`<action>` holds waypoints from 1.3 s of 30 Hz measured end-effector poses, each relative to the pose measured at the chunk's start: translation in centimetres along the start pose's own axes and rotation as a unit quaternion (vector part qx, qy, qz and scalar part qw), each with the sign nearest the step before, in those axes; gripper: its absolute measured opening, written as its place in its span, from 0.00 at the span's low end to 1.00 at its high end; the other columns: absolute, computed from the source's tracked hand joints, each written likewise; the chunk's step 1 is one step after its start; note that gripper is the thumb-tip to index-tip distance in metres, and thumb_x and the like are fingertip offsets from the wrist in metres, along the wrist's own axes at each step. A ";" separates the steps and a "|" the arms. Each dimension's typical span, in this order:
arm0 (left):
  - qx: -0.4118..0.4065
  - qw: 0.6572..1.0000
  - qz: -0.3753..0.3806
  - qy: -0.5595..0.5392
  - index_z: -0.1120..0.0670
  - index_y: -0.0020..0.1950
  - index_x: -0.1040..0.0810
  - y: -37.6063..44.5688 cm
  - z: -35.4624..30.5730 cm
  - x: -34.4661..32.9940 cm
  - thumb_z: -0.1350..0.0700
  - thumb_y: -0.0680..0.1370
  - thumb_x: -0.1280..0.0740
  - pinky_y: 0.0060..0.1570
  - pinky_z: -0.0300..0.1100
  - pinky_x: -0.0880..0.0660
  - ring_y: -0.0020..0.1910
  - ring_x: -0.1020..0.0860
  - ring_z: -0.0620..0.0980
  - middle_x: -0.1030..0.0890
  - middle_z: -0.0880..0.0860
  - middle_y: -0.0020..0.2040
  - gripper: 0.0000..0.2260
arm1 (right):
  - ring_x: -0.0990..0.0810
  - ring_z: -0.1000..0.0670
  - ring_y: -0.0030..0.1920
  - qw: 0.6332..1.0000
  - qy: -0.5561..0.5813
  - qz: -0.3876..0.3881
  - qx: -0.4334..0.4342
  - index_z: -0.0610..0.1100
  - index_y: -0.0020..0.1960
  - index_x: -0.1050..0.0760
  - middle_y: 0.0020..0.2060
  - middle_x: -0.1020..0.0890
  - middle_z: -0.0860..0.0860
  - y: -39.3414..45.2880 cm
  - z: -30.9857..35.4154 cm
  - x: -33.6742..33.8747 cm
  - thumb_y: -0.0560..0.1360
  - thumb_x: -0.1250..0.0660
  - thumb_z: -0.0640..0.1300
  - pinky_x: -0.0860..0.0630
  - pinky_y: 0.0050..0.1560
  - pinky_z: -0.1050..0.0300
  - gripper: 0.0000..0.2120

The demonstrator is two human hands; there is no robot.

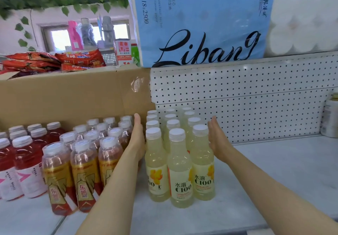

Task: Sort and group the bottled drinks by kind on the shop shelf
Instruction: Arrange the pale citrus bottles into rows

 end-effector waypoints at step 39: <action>-0.343 0.783 -0.157 0.495 0.47 0.80 0.70 -8.8 9.8 -2.0 0.27 0.57 0.26 0.77 0.62 0.48 0.81 0.55 0.61 0.62 0.56 0.81 0.69 | 0.22 0.54 0.64 0.974 -0.170 0.089 0.117 0.55 0.78 0.45 0.65 0.21 0.57 -8.1 -4.3 -0.8 0.63 0.18 0.55 0.27 0.67 0.46 0.52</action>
Point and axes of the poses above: each hand's wrist, its own y-axis towards the middle knuckle, its own x-axis out of the back of the hand, z = x × y, the point moved 2 cm from there along y, towards the middle knuckle
